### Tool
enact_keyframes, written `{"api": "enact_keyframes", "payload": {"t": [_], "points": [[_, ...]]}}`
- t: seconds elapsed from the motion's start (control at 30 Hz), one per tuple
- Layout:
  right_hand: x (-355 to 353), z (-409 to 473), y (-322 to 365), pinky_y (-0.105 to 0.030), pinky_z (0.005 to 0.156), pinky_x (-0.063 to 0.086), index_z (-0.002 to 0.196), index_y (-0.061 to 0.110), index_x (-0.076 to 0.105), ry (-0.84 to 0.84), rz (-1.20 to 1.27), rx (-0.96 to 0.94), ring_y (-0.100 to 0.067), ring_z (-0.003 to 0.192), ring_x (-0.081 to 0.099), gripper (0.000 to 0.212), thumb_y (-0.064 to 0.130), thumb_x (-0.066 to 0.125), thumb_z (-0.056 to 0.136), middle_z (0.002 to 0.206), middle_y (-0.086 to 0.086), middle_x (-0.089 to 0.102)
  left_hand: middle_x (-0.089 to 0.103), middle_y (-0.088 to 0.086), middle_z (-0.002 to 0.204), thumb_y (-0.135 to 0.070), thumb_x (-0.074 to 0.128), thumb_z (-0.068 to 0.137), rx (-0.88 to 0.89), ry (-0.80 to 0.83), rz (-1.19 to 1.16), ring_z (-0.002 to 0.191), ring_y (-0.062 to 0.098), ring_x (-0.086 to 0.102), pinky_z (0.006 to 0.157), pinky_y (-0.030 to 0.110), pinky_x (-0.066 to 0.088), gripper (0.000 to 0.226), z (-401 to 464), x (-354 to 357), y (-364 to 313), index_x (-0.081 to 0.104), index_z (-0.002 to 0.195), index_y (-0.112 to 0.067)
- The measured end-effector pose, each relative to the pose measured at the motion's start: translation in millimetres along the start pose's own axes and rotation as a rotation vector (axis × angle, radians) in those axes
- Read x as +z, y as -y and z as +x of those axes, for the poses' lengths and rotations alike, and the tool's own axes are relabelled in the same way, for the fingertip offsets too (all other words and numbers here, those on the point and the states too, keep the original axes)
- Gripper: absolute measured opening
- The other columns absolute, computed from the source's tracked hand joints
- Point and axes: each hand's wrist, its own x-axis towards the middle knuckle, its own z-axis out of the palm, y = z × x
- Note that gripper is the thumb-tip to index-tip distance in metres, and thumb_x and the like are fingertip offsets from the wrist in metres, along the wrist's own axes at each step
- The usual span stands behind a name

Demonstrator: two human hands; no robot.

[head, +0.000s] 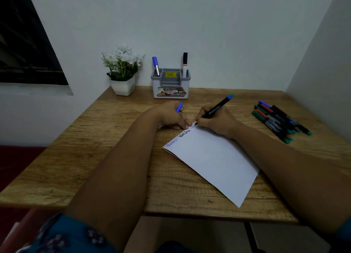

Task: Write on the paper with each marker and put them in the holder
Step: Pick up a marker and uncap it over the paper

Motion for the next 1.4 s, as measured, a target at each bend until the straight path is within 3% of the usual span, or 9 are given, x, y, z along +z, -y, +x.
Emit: {"api": "enact_keyframes", "payload": {"t": [0.33,0.47,0.8,0.87,0.97,1.07,1.17,1.23,1.4], "points": [[0,2,-2,-0.028,0.072,0.050,0.070,0.006,0.068,-0.072,0.088,0.037,-0.009,0.074,0.063,0.007,0.005,0.067,0.076,0.074,-0.001,0.070,0.073,0.007,0.092,0.013,0.071,0.076,-0.001,0.001,-0.005,0.077,0.013,0.069,0.063,0.020,0.056,0.086,-1,1,-1,0.022,0.147,0.000],[0,2,-3,-0.036,0.078,0.054,0.070,0.008,0.069,-0.058,0.044,0.038,-0.022,0.083,0.067,0.005,0.008,0.069,0.075,0.079,-0.005,0.072,0.074,0.007,0.092,0.013,0.070,0.077,-0.004,0.006,-0.001,0.077,0.013,0.070,0.061,0.020,0.057,0.089,1,0,0,0.019,0.149,-0.001],[-1,2,2,-0.023,0.068,0.047,0.069,0.006,0.064,-0.036,0.035,0.077,-0.008,0.071,0.059,0.008,0.006,0.067,0.077,0.071,-0.002,0.066,0.073,0.007,0.094,0.012,0.070,0.078,0.002,0.008,0.031,0.077,0.013,0.069,0.059,0.019,0.056,0.082,2,-1,-1,0.024,0.145,-0.001],[-1,2,2,-0.022,0.060,0.044,0.065,0.008,0.059,-0.074,0.176,0.090,-0.008,0.063,0.055,0.017,0.002,0.064,0.080,0.061,0.003,0.061,0.073,0.007,0.094,0.012,0.070,0.078,0.005,0.016,0.033,0.080,0.014,0.069,0.062,0.020,0.056,0.078,1,-1,-1,0.029,0.142,-0.002],[-9,7,7,-0.020,0.053,0.046,0.070,0.010,0.058,-0.160,0.732,0.187,-0.013,0.060,0.055,0.020,0.002,0.065,0.087,0.061,-0.001,0.060,0.071,0.010,0.096,0.012,0.071,0.076,0.074,-0.001,0.049,0.088,0.021,0.067,0.073,0.030,0.057,0.059,-2,-2,0,0.041,0.123,-0.007],[-24,9,15,-0.014,0.047,0.044,0.074,0.016,0.056,-0.200,0.809,0.236,-0.005,0.049,0.050,0.021,0.022,0.070,0.089,0.063,-0.001,0.056,0.058,0.007,0.083,-0.006,0.072,0.081,0.192,-0.205,0.100,0.070,0.017,0.055,0.063,0.030,0.050,0.030,0,1,-5,0.048,0.096,-0.016],[-32,5,18,-0.014,0.048,0.041,0.070,0.021,0.050,-0.212,0.743,0.173,-0.002,0.046,0.044,0.028,0.030,0.067,0.091,0.058,0.004,0.049,0.041,0.001,0.069,-0.024,0.053,0.094,0.216,-0.180,-0.411,0.052,0.011,0.034,0.044,0.021,0.030,0.013,3,2,-12,0.048,0.091,-0.012],[-34,1,20,-0.018,0.058,0.050,0.076,0.019,0.056,-0.192,0.812,0.144,-0.004,0.055,0.054,0.023,0.032,0.061,0.095,0.063,0.003,0.059,0.040,0.001,0.067,-0.031,0.036,0.099,0.207,-0.061,-0.732,0.051,0.010,0.030,0.041,0.020,0.026,0.028,4,0,-15,0.049,0.086,-0.010],[-32,-10,34,-0.032,0.080,0.053,0.106,0.007,0.069,-0.014,0.969,0.150,-0.021,0.090,0.070,0.044,0.032,0.033,0.098,0.103,-0.017,0.072,0.052,0.005,0.074,-0.017,0.049,0.100,0.323,-0.182,-0.993,0.063,0.009,0.048,0.057,0.019,0.054,0.021,7,7,-20,0.059,0.090,-0.002]]}}
